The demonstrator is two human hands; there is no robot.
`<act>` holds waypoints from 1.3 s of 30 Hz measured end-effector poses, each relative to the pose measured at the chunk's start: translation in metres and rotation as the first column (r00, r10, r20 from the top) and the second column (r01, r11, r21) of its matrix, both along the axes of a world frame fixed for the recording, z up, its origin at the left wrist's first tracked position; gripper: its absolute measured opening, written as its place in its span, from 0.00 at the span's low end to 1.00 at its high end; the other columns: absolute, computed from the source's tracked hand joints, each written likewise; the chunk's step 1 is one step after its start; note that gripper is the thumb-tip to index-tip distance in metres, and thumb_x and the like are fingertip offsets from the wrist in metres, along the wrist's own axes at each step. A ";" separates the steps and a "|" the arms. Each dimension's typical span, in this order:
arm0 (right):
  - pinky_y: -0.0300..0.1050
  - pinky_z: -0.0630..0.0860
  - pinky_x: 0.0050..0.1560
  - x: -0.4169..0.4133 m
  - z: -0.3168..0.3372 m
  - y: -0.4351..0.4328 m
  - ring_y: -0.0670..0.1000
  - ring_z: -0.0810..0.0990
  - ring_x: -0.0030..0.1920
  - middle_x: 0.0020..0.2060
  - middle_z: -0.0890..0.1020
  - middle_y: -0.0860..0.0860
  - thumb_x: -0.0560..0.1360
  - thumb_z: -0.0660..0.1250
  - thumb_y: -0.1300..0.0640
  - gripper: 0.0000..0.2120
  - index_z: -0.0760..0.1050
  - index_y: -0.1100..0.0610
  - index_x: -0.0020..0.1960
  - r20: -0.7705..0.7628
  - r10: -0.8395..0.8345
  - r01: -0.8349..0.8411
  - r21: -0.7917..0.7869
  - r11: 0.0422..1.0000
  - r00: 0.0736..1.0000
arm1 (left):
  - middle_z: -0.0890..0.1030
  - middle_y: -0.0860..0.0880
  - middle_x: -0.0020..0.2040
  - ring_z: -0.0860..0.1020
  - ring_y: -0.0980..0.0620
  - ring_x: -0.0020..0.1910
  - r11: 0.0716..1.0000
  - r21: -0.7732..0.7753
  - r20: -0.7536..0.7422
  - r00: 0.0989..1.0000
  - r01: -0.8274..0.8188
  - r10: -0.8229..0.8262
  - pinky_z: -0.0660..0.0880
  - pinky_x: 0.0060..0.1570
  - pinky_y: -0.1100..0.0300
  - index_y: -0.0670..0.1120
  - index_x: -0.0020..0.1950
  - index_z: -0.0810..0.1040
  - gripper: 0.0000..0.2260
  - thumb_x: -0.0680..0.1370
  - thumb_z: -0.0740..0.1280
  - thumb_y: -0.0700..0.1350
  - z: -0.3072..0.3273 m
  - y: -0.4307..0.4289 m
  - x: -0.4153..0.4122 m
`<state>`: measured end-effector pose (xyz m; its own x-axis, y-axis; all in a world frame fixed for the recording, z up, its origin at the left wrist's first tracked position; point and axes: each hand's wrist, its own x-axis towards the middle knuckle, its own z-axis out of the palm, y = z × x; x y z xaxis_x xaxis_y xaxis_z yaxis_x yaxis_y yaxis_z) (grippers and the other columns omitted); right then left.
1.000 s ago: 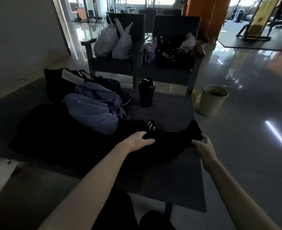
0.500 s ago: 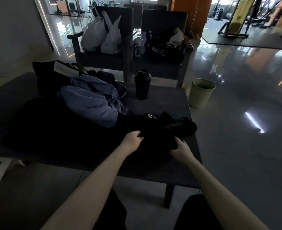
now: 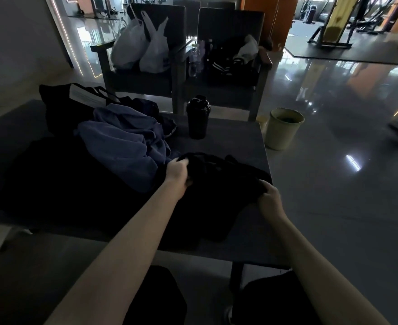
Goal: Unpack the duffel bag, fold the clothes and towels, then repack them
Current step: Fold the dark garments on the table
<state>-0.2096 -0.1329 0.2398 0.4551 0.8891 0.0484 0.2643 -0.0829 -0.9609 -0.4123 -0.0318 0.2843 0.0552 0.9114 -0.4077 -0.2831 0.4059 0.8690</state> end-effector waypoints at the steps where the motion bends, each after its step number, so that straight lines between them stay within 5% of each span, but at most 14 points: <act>1: 0.34 0.73 0.35 0.006 0.002 0.003 0.44 0.76 0.35 0.33 0.78 0.50 0.68 0.55 0.77 0.20 0.78 0.56 0.39 -0.015 -0.023 0.023 0.000 1.000 1.000 | 0.78 0.40 0.57 0.77 0.39 0.55 0.999 -0.022 -0.033 0.999 -0.042 0.041 0.74 0.59 0.48 0.42 0.64 0.73 0.13 0.81 0.58 0.38 -0.005 0.009 -0.005; 5: 0.38 0.72 0.36 0.037 0.000 0.011 0.50 0.75 0.38 0.34 0.77 0.53 0.69 0.56 0.76 0.15 0.77 0.62 0.44 -0.079 -0.247 0.244 -0.047 0.969 0.966 | 0.77 0.41 0.59 0.76 0.41 0.55 0.985 -0.092 -0.013 0.990 -0.144 0.143 0.73 0.59 0.49 0.42 0.69 0.70 0.16 0.81 0.58 0.39 -0.021 0.034 -0.020; 7: 0.48 0.76 0.44 0.049 -0.003 0.012 0.55 0.78 0.46 0.40 0.79 0.54 0.70 0.58 0.72 0.15 0.77 0.59 0.51 -0.066 -0.268 0.259 -0.125 0.958 0.961 | 0.76 0.41 0.60 0.76 0.42 0.55 0.998 -0.061 0.018 0.999 -0.029 0.030 0.73 0.56 0.51 0.42 0.69 0.69 0.17 0.82 0.58 0.43 -0.027 0.034 -0.019; 9: 0.53 0.77 0.54 0.048 -0.002 0.009 0.57 0.79 0.53 0.49 0.80 0.57 0.69 0.58 0.72 0.24 0.73 0.57 0.62 0.074 -0.152 0.166 -0.237 0.957 0.986 | 0.73 0.43 0.65 0.74 0.43 0.60 0.979 0.009 -0.161 0.966 0.206 -0.201 0.71 0.60 0.52 0.42 0.72 0.65 0.22 0.81 0.61 0.50 -0.031 0.023 -0.015; 11: 0.50 0.73 0.59 0.036 0.003 0.003 0.57 0.76 0.59 0.58 0.78 0.57 0.67 0.58 0.73 0.32 0.68 0.55 0.69 0.192 -0.017 0.068 -0.262 0.963 0.981 | 0.69 0.45 0.69 0.71 0.45 0.65 0.895 0.030 -0.467 0.798 0.445 -0.381 0.68 0.65 0.52 0.44 0.75 0.58 0.35 0.75 0.67 0.57 -0.039 0.011 -0.013; 14: 0.50 0.64 0.69 0.010 0.001 -0.004 0.55 0.64 0.71 0.73 0.63 0.52 0.72 0.63 0.64 0.35 0.57 0.50 0.76 0.325 0.192 -0.084 -0.318 0.944 0.926 | 0.59 0.46 0.76 0.63 0.44 0.72 0.748 -0.104 -0.800 0.391 0.656 -0.454 0.63 0.70 0.46 0.50 0.78 0.48 0.51 0.64 0.68 0.68 -0.051 -0.002 -0.015; 17: 0.57 0.55 0.73 -0.012 -0.013 -0.010 0.58 0.55 0.75 0.77 0.51 0.52 0.74 0.63 0.40 0.37 0.48 0.43 0.77 0.482 0.455 -0.125 -0.572 0.811 0.749 | 0.58 0.44 0.76 0.60 0.43 0.72 0.656 -0.236 -0.948 -0.020 0.717 -0.319 0.63 0.68 0.45 0.47 0.78 0.46 0.46 0.71 0.68 0.64 -0.062 -0.013 -0.019; 20: 0.58 0.55 0.71 -0.022 -0.033 -0.015 0.61 0.54 0.74 0.76 0.54 0.54 0.74 0.61 0.35 0.39 0.49 0.47 0.77 0.637 0.516 -0.028 -0.613 0.790 0.573 | 0.63 0.44 0.71 0.63 0.42 0.68 0.678 -0.208 -0.978 -0.163 0.705 -0.130 0.66 0.63 0.47 0.43 0.74 0.56 0.37 0.74 0.67 0.59 -0.067 -0.021 -0.026; 25: 0.49 0.72 0.51 -0.004 -0.033 -0.006 0.59 0.74 0.58 0.55 0.78 0.57 0.76 0.66 0.56 0.16 0.73 0.59 0.61 0.680 0.313 -0.094 -0.339 0.936 0.663 | 0.74 0.45 0.59 0.73 0.44 0.58 0.750 -0.129 -0.991 -0.120 0.649 -0.066 0.71 0.54 0.51 0.44 0.59 0.73 0.14 0.79 0.63 0.51 -0.069 -0.020 -0.038; 28: 0.42 0.71 0.46 0.012 -0.013 0.000 0.55 0.79 0.51 0.49 0.81 0.55 0.75 0.68 0.59 0.14 0.75 0.59 0.60 0.497 0.213 -0.096 -0.250 0.964 0.841 | 0.79 0.45 0.57 0.77 0.45 0.56 0.749 -0.116 -0.879 0.284 0.652 -0.383 0.73 0.58 0.53 0.43 0.61 0.76 0.14 0.79 0.64 0.49 -0.056 -0.015 -0.040; 30: 0.38 0.68 0.48 0.021 0.003 0.007 0.53 0.78 0.51 0.50 0.80 0.55 0.76 0.68 0.59 0.15 0.74 0.60 0.61 0.420 0.125 -0.044 -0.198 0.979 0.899 | 0.80 0.46 0.57 0.78 0.47 0.57 0.740 -0.085 -0.714 0.477 0.668 -0.512 0.72 0.61 0.54 0.42 0.63 0.77 0.15 0.79 0.65 0.48 -0.035 -0.010 -0.042; 34: 0.40 0.68 0.48 0.038 0.029 0.016 0.51 0.76 0.51 0.50 0.79 0.53 0.78 0.64 0.56 0.11 0.76 0.60 0.57 0.233 -0.012 0.043 -0.128 0.991 0.972 | 0.83 0.45 0.53 0.80 0.47 0.53 0.820 0.029 -0.529 0.705 0.571 -0.472 0.75 0.59 0.53 0.43 0.59 0.79 0.11 0.80 0.64 0.46 0.001 0.004 -0.055; 37: 0.48 0.74 0.51 0.046 0.036 0.021 0.54 0.78 0.52 0.53 0.80 0.55 0.78 0.62 0.50 0.12 0.75 0.56 0.56 0.065 -0.104 0.111 -0.110 0.988 0.992 | 0.80 0.44 0.44 0.78 0.47 0.38 0.926 0.037 -0.350 0.873 0.375 -0.339 0.75 0.38 0.55 0.45 0.59 0.78 0.10 0.81 0.60 0.44 0.011 0.011 -0.064; 39: 0.45 0.71 0.50 0.044 0.035 0.023 0.53 0.76 0.53 0.54 0.78 0.53 0.78 0.61 0.50 0.14 0.73 0.56 0.61 0.131 -0.079 0.105 -0.201 0.974 0.988 | 0.75 0.46 0.39 0.73 0.50 0.32 0.961 0.000 -0.220 0.937 0.277 -0.270 0.70 0.31 0.57 0.45 0.58 0.76 0.11 0.83 0.56 0.42 0.012 0.011 -0.065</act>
<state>-0.1655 -0.1104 0.2745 0.5373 0.8403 -0.0719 0.3601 -0.3057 -0.8814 -0.4775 -0.0207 0.2961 0.2177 0.8858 -0.4099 0.0307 0.4136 0.9099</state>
